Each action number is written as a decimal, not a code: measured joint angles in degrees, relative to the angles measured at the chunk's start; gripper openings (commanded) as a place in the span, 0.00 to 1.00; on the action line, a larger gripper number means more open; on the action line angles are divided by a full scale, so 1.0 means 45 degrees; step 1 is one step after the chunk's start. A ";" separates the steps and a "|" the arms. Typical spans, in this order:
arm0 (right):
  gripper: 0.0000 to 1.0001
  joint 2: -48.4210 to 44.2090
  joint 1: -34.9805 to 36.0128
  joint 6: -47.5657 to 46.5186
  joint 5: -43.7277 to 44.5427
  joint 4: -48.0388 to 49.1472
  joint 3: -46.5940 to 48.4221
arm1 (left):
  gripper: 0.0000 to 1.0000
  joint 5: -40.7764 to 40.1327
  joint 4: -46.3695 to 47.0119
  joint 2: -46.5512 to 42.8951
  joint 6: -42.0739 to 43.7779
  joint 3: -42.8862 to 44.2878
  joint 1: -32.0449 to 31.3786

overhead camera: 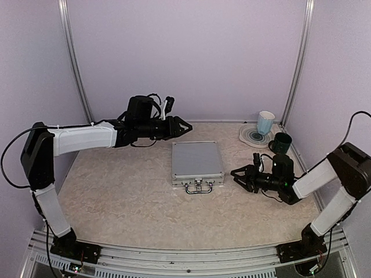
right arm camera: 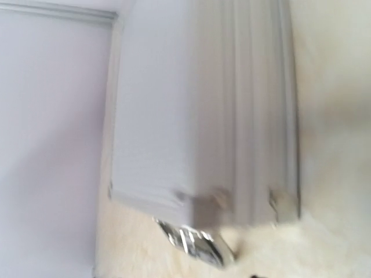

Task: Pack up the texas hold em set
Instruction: Close the lid of the box for the chip case, then press the middle-side button of the box on the chip case.

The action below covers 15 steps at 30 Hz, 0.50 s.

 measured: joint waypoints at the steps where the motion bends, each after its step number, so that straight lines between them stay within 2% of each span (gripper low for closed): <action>1: 0.49 -0.0729 0.0039 -0.0321 0.0335 -0.0685 0.0049 | 0.50 -0.0058 0.0073 -0.0019 -0.0058 -0.0306 -0.0151; 8: 0.47 -0.5153 0.1292 -0.2749 0.3687 -0.6149 0.1030 | 0.29 -0.0393 0.0223 0.0350 -0.0403 -0.1394 -0.0913; 11: 0.47 -0.5790 0.1948 -0.3648 0.4575 -0.7451 0.1525 | 0.22 -0.0432 0.0374 0.0933 -0.0486 -0.1384 -0.1316; 15: 0.47 -0.5668 0.2701 -0.4459 0.5289 -0.8398 0.1904 | 0.08 -0.0437 0.0369 0.1846 -0.0631 -0.1384 -0.1749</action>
